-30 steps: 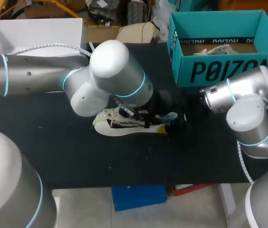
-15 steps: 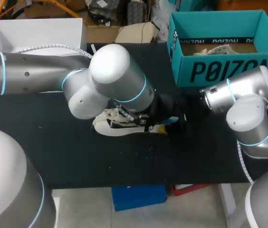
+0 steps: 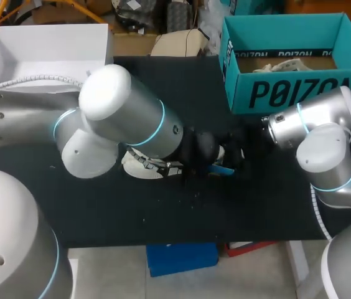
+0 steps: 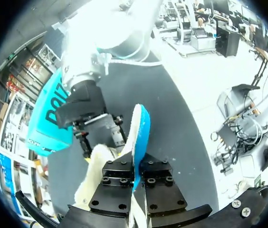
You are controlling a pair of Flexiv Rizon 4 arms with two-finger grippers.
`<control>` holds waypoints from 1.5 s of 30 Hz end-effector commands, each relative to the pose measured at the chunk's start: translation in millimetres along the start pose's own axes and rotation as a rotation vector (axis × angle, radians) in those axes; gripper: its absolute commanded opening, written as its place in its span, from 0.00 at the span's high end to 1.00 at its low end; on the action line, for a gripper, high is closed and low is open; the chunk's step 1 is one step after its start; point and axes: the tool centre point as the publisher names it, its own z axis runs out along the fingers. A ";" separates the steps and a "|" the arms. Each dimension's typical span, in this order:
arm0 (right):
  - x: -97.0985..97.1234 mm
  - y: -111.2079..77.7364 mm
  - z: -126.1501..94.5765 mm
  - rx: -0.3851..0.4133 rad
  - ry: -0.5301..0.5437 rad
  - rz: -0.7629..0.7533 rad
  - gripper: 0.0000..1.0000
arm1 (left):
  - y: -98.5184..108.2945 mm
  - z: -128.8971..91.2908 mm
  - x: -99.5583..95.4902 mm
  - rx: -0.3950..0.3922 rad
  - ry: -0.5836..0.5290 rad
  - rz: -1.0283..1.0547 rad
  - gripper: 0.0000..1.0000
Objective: Take the shoe out of the shoebox, open the shoe tongue, remove and reinsert the insole, then place the shoe into the shoebox
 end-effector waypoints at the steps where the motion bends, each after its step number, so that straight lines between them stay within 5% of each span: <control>1: -1.0 -0.7 2.8 0.002 -0.002 0.002 1.00 | -15.3 -19.8 0.1 0.104 -0.003 -0.009 1.00; 9: -1.0 -0.7 2.8 0.002 -0.002 0.002 1.00 | -61.0 -43.9 -13.9 0.391 0.035 -0.196 1.00; 13: -1.0 -0.7 2.8 0.002 -0.002 0.002 1.00 | -81.9 -70.5 -26.7 0.548 0.021 -0.250 1.00; 23: -1.0 -0.7 2.8 0.002 -0.002 0.002 1.00 | -131.6 -151.2 -62.5 0.805 0.050 -0.176 1.00; 45: -1.0 -0.7 2.8 0.002 -0.002 0.002 1.00 | -131.6 -151.2 -62.5 0.805 0.050 -0.176 1.00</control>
